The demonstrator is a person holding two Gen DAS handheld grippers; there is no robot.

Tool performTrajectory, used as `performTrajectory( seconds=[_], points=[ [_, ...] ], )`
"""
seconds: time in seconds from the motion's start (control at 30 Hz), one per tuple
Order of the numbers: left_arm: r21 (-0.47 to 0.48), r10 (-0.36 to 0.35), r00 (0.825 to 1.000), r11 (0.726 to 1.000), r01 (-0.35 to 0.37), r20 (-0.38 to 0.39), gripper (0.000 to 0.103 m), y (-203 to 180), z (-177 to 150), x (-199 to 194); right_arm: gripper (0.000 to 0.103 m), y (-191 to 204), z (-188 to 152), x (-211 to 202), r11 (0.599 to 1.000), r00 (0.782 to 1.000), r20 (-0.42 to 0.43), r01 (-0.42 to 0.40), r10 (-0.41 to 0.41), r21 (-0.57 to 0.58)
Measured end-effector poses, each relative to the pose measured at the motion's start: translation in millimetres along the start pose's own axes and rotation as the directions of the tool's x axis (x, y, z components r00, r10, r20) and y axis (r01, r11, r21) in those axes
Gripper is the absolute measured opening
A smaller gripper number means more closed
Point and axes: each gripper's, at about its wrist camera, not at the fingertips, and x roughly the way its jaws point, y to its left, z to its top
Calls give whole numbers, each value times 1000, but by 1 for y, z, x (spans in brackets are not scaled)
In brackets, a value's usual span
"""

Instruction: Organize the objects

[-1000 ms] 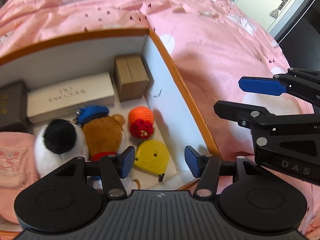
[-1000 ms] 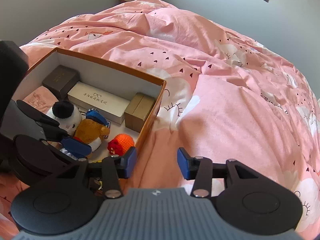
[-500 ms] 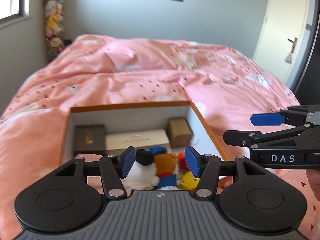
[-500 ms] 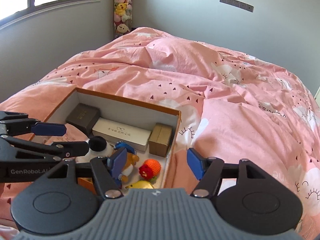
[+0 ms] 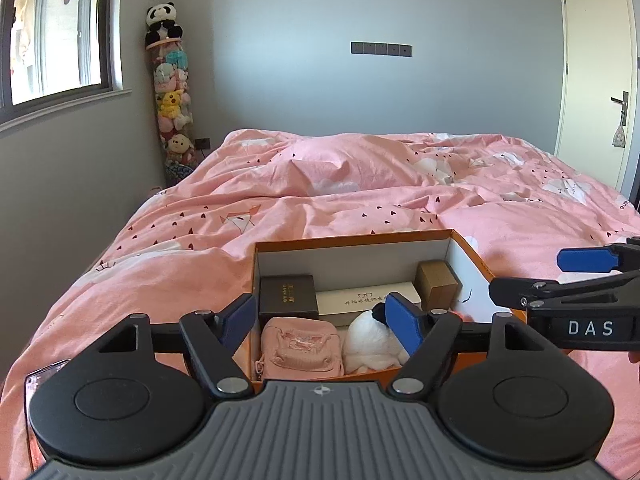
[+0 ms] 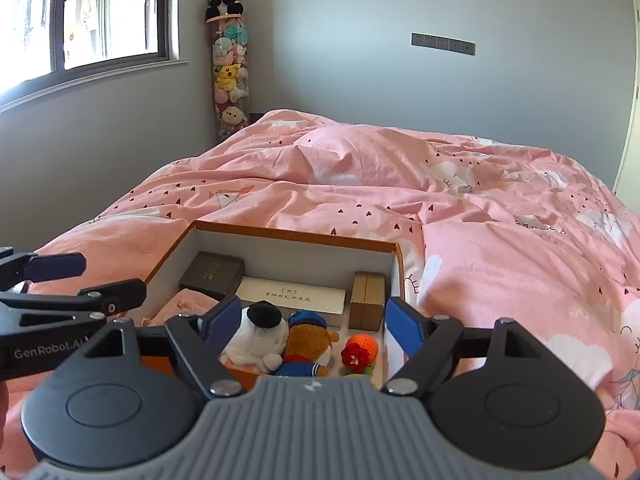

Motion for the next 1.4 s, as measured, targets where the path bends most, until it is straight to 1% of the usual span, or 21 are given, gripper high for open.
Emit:
performTrajectory(
  seconds=[0.07,0.13,0.23,0.3,0.4,0.63,0.73,0.9,0.97,1.07,1.2,1.4],
  points=[
    [0,19,1000,1000,-19,19,89,3,-3,-4,82,4,-9,-2,1000,1000,-8,26,-26,0],
    [-4,29,999,1000,-29,35,89,6,-6,-7,82,6,-17,-3,999,999,-22,35,-35,10],
    [-6,42,998,999,-41,44,89,9,-11,-9,85,6,-24,-4,997,998,-40,50,-48,55],
    [-7,58,996,998,-58,63,90,10,-17,-10,89,5,-29,-4,994,997,-39,64,-61,88],
    [-18,58,996,998,-57,73,90,12,-26,-10,89,6,-38,-3,991,997,-45,72,-67,114],
    [-12,36,999,999,-36,23,89,8,-40,0,90,8,-46,0,991,997,-50,66,-60,119],
    [4,50,999,999,-50,16,87,4,-43,3,90,9,-48,1,991,997,-48,66,-61,116],
    [26,59,998,998,-59,12,87,0,-46,7,90,8,-53,7,990,996,-67,66,-58,126],
    [35,44,999,998,-44,8,87,-1,-47,8,90,7,-55,8,989,996,-73,67,-57,130],
    [47,27,999,999,-26,-19,88,-3,-49,11,91,7,-56,10,989,995,-77,66,-56,133],
    [47,35,998,998,-33,-45,88,-4,-51,14,91,6,-56,12,988,995,-84,67,-56,137],
    [44,60,996,997,-57,-62,88,-4,-51,16,91,6,-58,15,987,994,-95,68,-55,144]
  ],
)
